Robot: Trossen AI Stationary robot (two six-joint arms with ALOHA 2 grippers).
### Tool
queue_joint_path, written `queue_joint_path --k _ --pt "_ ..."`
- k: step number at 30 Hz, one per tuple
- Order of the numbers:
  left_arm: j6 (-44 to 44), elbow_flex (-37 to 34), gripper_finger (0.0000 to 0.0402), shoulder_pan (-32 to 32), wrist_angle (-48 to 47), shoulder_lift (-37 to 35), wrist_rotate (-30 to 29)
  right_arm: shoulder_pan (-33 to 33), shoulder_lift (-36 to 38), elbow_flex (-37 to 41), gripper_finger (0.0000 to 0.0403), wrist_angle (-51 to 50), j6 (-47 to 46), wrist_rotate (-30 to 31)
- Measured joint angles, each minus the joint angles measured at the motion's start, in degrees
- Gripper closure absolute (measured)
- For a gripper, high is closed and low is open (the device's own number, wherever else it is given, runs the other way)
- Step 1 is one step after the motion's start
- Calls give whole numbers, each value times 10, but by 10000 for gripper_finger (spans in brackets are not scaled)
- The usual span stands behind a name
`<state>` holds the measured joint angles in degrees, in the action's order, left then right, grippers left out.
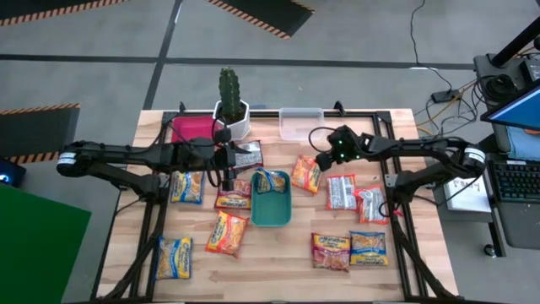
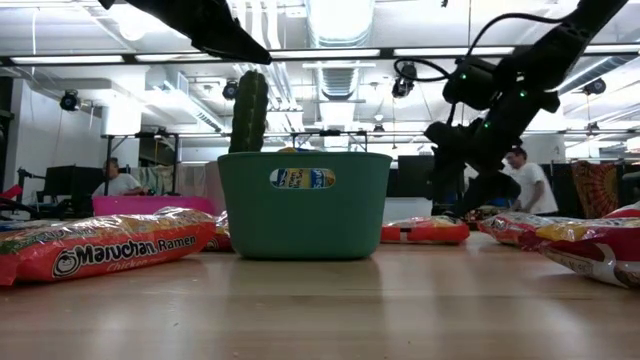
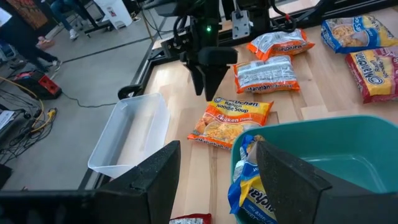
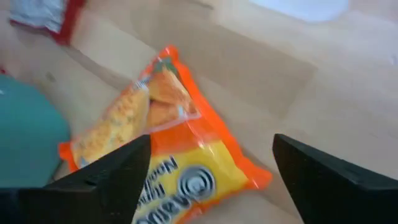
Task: Sort Maruchan noodles
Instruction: Put the orange noodle pack into the transparent bin
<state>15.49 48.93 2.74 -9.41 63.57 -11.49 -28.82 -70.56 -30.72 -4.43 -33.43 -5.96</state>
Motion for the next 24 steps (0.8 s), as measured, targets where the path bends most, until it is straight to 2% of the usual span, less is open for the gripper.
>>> queue_joint_path --k 4,11,18,24 --pt "0 0 208 0 0 0 0 0 -5 28 62 42 -4 0" --pt "0 0 208 0 1 0 0 13 -20 72 67 99 -13 -9" --pt "0 0 208 0 8 0 0 23 -55 119 75 260 -40 -52" --pt "-2 0 208 0 10 0 0 23 -122 128 77 372 -73 -61"
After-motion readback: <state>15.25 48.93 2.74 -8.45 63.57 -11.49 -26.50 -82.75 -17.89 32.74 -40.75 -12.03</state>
